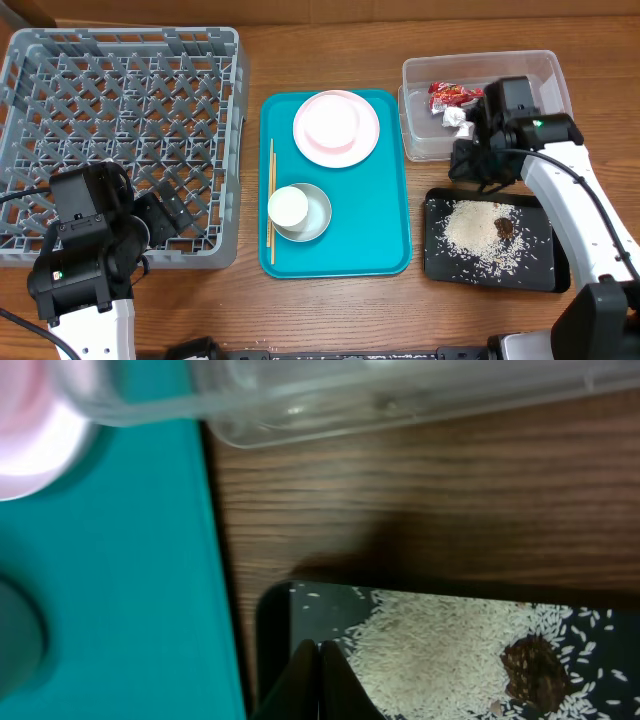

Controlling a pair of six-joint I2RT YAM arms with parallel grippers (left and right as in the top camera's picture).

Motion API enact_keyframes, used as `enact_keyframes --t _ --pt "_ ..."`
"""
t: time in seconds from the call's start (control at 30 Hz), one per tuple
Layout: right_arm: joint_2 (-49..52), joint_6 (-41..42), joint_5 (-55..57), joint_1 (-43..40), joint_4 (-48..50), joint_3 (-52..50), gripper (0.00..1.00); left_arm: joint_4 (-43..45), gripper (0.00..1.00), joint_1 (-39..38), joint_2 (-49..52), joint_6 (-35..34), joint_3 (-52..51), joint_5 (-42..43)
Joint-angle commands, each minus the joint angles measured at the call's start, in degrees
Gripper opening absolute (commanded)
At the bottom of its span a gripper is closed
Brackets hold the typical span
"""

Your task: Sort waste into correct bins and load items into the dishwasher

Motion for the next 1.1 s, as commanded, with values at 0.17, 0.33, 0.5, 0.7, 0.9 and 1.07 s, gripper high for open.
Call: enact_keyframes --t 0.17,0.33,0.5,0.7,0.9,1.07 --pt "0.5 8.5 9.7 -1.6 7.0 -9.4 0.04 0.2 1.0 0.4 0.2 0.9 0.8 -0.3" --pt "0.5 13.8 15.2 -1.6 8.6 -12.4 0.04 0.2 1.0 0.4 0.2 0.9 0.8 -0.3" --pt "0.5 18.4 19.5 -2.4 8.7 -13.9 0.04 0.2 1.0 0.4 0.2 0.9 0.8 -0.3" --pt "0.6 19.6 20.1 -5.7 11.0 -16.0 0.04 0.1 1.0 0.4 0.2 0.9 0.8 -0.3" --pt "2.3 21.0 20.4 -10.5 13.7 -16.3 0.04 0.0 1.0 0.4 0.2 0.9 0.8 -0.3" --pt "3.3 19.8 18.3 -11.1 18.2 -16.3 0.04 0.0 1.0 0.4 0.2 0.9 0.8 -0.3"
